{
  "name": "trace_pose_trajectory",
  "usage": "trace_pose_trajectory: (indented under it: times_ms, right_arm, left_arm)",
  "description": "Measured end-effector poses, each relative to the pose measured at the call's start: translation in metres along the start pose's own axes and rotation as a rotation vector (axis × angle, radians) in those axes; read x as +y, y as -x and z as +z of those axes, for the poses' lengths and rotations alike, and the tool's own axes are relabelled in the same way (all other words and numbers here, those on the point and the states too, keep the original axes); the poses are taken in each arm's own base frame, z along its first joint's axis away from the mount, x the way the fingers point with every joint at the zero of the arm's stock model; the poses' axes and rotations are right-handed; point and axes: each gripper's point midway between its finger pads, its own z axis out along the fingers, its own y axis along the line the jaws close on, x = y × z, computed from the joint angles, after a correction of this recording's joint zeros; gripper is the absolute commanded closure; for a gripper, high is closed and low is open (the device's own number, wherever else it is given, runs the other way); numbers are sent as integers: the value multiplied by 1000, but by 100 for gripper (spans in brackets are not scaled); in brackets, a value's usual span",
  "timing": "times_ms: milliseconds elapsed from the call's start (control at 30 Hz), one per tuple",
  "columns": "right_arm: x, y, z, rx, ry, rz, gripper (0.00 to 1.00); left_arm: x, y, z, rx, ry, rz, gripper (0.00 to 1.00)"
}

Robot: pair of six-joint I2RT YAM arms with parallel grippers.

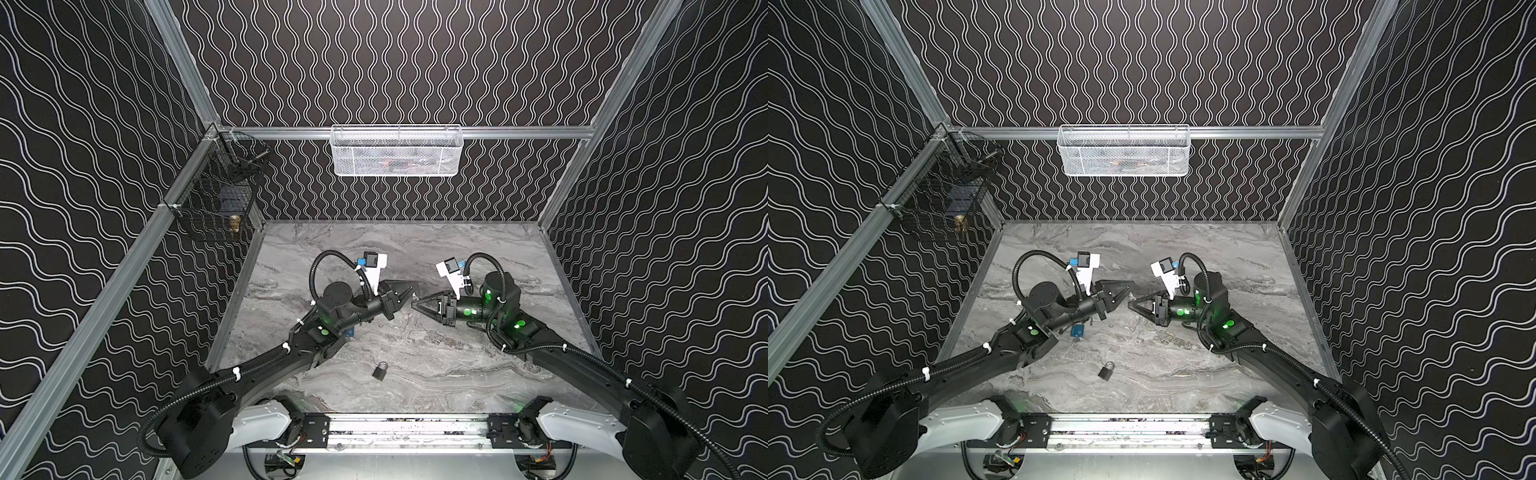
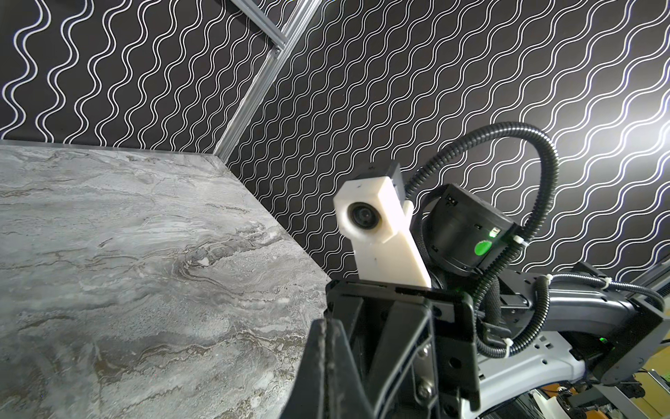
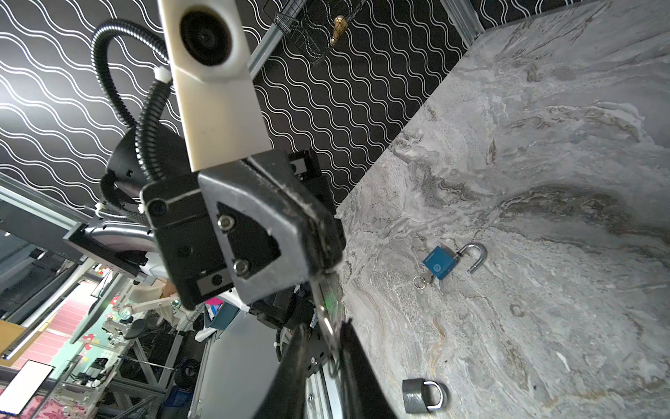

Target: Unlock with the key

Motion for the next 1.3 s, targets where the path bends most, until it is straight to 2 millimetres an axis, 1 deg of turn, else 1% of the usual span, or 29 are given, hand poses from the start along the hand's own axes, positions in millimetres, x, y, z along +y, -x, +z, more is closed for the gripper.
trace_pose_trajectory:
  times_ms: [100, 167, 333, 567, 667, 700, 733, 767, 800, 900, 967, 1033, 1100, 1167, 1233, 1300]
  right_arm:
    - [-1, 2, 0, -4, 4, 1, 90]
    - [-1, 2, 1, -2, 11, 12, 91]
    - [0, 1, 2, -4, 35, 19, 99]
    - [-1, 2, 2, -6, 38, 24, 100]
    - [-1, 2, 2, -7, 38, 22, 100]
    - [-1, 2, 2, -9, 36, 23, 100]
    - [-2, 2, 2, -9, 35, 23, 100]
    - [-3, 2, 2, -11, 29, 26, 100]
    - [-4, 2, 1, -12, 22, 29, 100]
    - [-7, -1, -1, -1, 0, 41, 100]
    - [-10, -6, -2, 14, -16, 51, 100]
    - [-12, -11, -5, 30, -38, 69, 100]
    - [-16, -17, -8, 44, -68, 85, 100]
    - [-20, -22, -11, 54, -98, 105, 100]
    - [-25, -28, -14, 65, -130, 125, 100]
    - [-32, -37, -17, 80, -167, 159, 100]
  left_arm:
    - [-1, 1, 0, -4, -3, 2, 100]
    - [-1, 2, 0, -7, -4, 3, 100]
    - [-1, 2, 0, -11, -10, 5, 100]
    - [-1, 3, -1, -9, -5, 11, 100]
    - [-1, 4, 0, 0, 3, 24, 79]
    - [-1, 4, 0, 4, 6, 25, 71]
    - [-2, 5, 0, 6, 7, 28, 61]
    - [-3, 6, 0, 7, 8, 34, 54]
    - [-5, 9, -1, 5, 11, 42, 49]
    - [-9, 17, -6, -2, 30, 49, 39]
    - [-11, 23, -10, -5, 63, 55, 35]
    - [-9, 27, -16, -2, 111, 54, 33]
    - [-3, 28, -23, 17, 184, 41, 30]
    - [7, 25, -29, 53, 265, 33, 28]
    - [17, 18, -36, 103, 349, 14, 28]
    - [29, 4, -44, 165, 431, -3, 28]
